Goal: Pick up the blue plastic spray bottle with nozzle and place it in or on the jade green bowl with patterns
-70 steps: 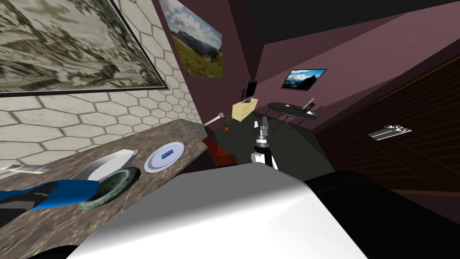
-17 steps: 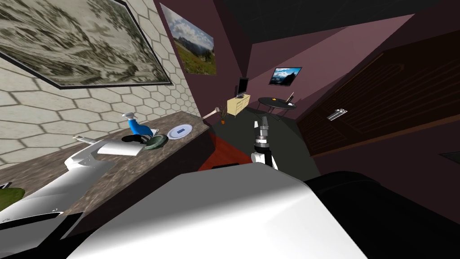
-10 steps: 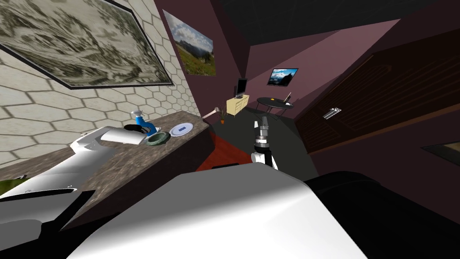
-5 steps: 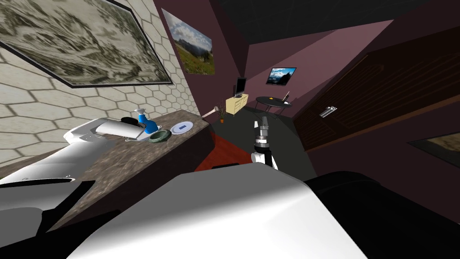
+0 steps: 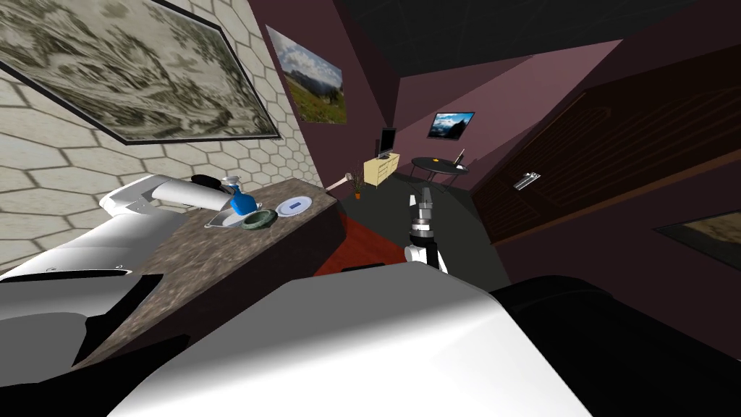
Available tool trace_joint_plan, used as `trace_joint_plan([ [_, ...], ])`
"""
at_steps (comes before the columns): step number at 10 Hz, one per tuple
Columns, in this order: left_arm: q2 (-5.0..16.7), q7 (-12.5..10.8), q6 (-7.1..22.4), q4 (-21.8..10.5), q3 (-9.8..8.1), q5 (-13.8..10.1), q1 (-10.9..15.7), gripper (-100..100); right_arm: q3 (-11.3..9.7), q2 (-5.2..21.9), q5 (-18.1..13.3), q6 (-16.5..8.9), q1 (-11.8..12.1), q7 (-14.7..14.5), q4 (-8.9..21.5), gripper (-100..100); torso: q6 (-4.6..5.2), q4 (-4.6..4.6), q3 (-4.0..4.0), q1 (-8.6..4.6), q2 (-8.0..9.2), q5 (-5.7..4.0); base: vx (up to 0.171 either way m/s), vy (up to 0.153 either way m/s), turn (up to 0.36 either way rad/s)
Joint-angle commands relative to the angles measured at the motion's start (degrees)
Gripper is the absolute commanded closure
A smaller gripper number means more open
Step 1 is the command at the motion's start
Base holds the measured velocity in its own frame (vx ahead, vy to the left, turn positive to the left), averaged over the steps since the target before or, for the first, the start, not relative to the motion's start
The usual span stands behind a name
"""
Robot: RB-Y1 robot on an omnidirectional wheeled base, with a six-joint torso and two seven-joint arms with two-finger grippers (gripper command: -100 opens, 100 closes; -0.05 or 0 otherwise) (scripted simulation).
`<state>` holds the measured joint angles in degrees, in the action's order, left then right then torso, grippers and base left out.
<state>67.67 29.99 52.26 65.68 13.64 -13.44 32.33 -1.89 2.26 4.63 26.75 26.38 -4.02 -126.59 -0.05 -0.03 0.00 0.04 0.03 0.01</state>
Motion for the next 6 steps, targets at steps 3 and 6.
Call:
trace_joint_plan([
  [3,0.0,0.0,0.0,0.0,0.00,0.0,0.0,0,0.0,0.0,0.0,0.0,0.0,0.0,0.0,0,0.00,0.01,0.02,0.01,0.03,0.00,0.000,0.000,0.000],
  [6,0.0,0.0,0.0,0.0,0.00,0.0,0.0,0,0.0,0.0,0.0,0.0,0.0,0.0,0.0,0,0.00,0.01,0.02,0.01,0.04,0.00,0.000,0.000,0.000],
])
